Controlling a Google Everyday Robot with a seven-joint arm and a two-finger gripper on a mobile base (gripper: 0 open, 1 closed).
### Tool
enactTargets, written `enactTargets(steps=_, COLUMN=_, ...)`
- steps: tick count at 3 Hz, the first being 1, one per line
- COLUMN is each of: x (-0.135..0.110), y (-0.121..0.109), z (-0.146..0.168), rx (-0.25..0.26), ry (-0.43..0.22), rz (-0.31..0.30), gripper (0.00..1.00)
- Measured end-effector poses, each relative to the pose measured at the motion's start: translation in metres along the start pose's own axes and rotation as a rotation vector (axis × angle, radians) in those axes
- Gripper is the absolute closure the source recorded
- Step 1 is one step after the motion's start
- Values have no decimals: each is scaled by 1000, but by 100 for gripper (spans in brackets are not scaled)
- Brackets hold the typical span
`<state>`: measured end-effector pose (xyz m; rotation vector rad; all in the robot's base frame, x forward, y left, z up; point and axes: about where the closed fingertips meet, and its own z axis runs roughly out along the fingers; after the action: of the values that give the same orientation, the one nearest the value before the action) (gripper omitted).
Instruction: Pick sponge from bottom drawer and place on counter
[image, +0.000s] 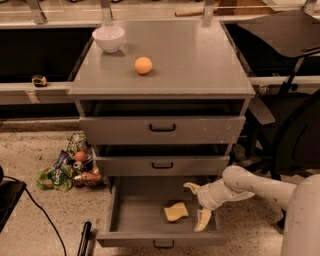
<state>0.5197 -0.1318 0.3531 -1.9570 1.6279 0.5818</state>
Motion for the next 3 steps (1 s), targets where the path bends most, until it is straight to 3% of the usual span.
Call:
enactTargets(steps=1, x=24, y=-7, z=40, rx=-12, ry=-44, rz=6, gripper=0)
enactTargets(steps=2, x=46, y=-27, z=71, rx=18, ry=-81, rz=33, gripper=0)
enactTargets(steps=3, x=45, y=-27, z=71, rx=17, ry=-82, rz=33, gripper=0)
